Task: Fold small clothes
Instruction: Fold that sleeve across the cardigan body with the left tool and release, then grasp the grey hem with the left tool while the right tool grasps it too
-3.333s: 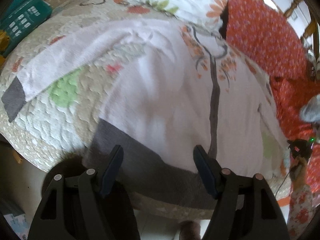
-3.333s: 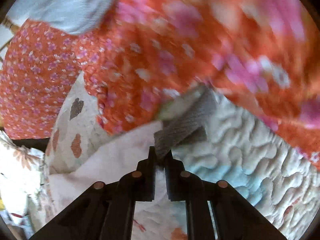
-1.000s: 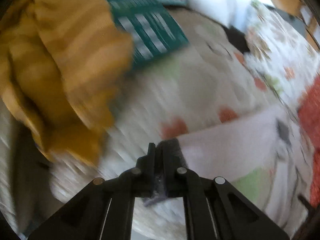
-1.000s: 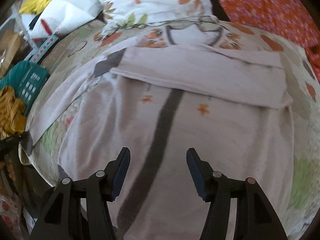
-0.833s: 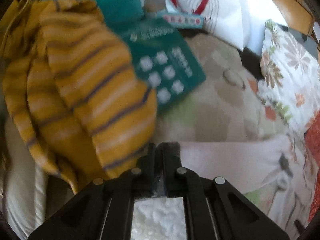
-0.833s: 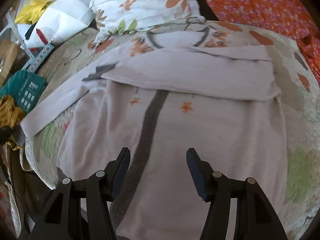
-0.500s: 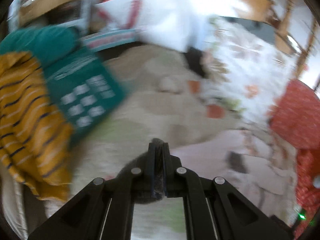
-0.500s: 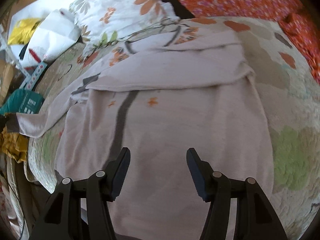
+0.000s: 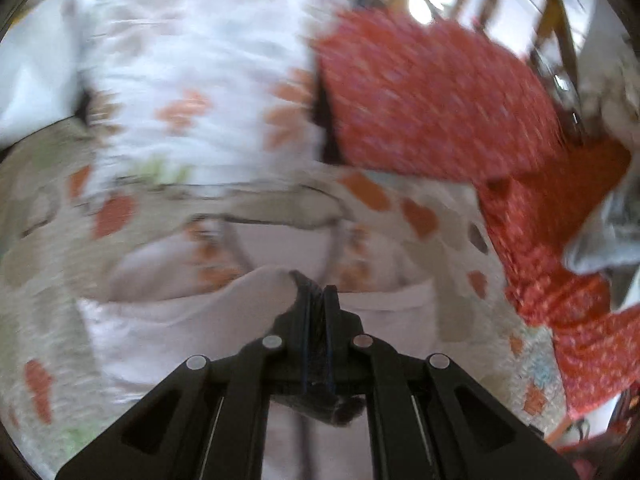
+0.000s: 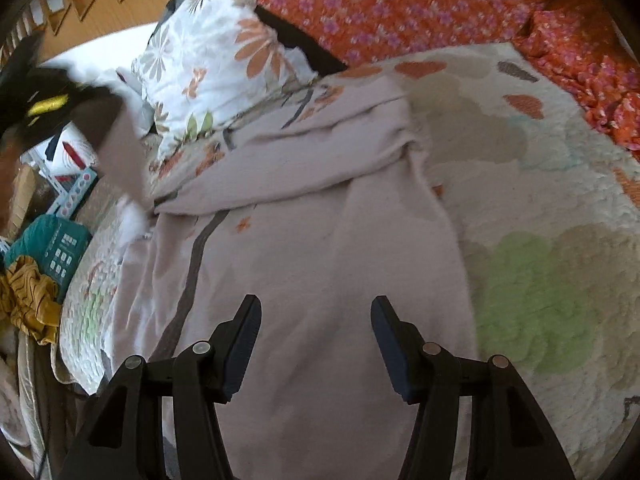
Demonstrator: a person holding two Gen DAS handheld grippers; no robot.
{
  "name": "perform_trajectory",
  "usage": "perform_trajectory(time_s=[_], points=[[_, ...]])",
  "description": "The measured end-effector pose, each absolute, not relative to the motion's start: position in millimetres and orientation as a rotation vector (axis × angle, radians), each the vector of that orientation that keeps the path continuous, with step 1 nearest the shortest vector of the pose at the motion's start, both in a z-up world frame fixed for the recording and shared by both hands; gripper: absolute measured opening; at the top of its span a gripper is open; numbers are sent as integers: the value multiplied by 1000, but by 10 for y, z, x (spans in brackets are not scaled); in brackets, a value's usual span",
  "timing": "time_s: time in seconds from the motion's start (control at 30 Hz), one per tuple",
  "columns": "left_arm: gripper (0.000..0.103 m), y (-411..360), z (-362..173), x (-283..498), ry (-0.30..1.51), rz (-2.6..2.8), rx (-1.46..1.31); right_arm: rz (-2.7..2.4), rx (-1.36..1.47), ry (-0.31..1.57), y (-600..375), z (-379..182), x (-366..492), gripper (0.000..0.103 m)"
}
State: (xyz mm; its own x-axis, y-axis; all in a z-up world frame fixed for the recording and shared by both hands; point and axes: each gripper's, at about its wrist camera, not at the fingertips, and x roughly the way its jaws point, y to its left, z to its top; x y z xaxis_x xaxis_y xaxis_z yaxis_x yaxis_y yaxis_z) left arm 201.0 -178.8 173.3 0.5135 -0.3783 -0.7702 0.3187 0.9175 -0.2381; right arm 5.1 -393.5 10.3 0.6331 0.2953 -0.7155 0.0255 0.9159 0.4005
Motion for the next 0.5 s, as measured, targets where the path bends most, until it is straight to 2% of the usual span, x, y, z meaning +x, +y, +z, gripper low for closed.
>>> perform_trajectory(time_s=[0.1, 0.23, 0.4, 0.43, 0.5], points=[[6, -2396, 1450, 2122, 991, -456, -7, 150, 473, 891, -4105, 10, 80, 61], [7, -2765, 1066, 2196, 1065, -489, 37, 136, 501, 873, -4247, 24, 94, 63], [43, -2535, 872, 2142, 1142, -529, -88, 138, 525, 878, -4285, -6, 131, 63], [45, -2462, 904, 2103, 1131, -527, -91, 137, 520, 878, -4273, -1, 133, 63], [58, -2229, 1012, 1996, 1097, -511, -88, 134, 508, 880, -4252, 0, 132, 64]])
